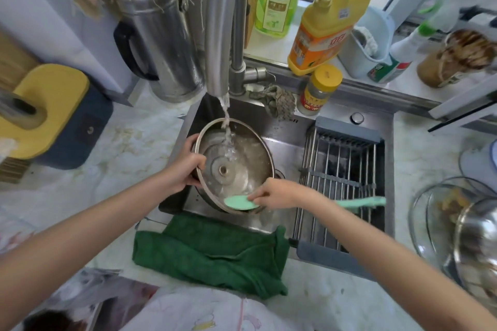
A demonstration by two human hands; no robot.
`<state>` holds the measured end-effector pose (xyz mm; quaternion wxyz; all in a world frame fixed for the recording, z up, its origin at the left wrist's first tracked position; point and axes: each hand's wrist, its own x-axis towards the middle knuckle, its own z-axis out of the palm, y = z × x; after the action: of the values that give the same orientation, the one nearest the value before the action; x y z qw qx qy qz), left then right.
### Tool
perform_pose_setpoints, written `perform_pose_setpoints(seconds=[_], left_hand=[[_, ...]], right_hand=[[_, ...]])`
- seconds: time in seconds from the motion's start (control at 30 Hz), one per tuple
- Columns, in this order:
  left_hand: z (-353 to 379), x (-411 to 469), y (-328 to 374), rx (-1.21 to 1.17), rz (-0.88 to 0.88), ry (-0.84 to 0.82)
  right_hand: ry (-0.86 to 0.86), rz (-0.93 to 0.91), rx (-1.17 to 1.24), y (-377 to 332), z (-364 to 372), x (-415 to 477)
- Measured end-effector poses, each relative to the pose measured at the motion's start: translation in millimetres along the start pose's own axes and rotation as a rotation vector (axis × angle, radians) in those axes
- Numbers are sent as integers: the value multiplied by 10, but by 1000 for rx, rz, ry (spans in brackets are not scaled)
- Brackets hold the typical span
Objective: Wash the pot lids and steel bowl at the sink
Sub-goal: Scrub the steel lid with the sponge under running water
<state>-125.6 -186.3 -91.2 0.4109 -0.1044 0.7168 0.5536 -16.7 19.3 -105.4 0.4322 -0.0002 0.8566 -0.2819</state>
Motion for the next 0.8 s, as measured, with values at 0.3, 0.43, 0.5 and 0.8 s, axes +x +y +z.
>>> perform_pose_setpoints(seconds=[0.3,0.43,0.5,0.8], left_hand=[[-6,-58,-25,-42,314,63],[25,-138,20,32,597,57],[23,-189,59,23,672,28],[12,-122,128,-91,622,-5]], right_hand=[[799,432,704,266,140,-8],[686,398,1160,333,61,21],[573,316,1324,273,45,56],[835,192,1388,21,36,7]])
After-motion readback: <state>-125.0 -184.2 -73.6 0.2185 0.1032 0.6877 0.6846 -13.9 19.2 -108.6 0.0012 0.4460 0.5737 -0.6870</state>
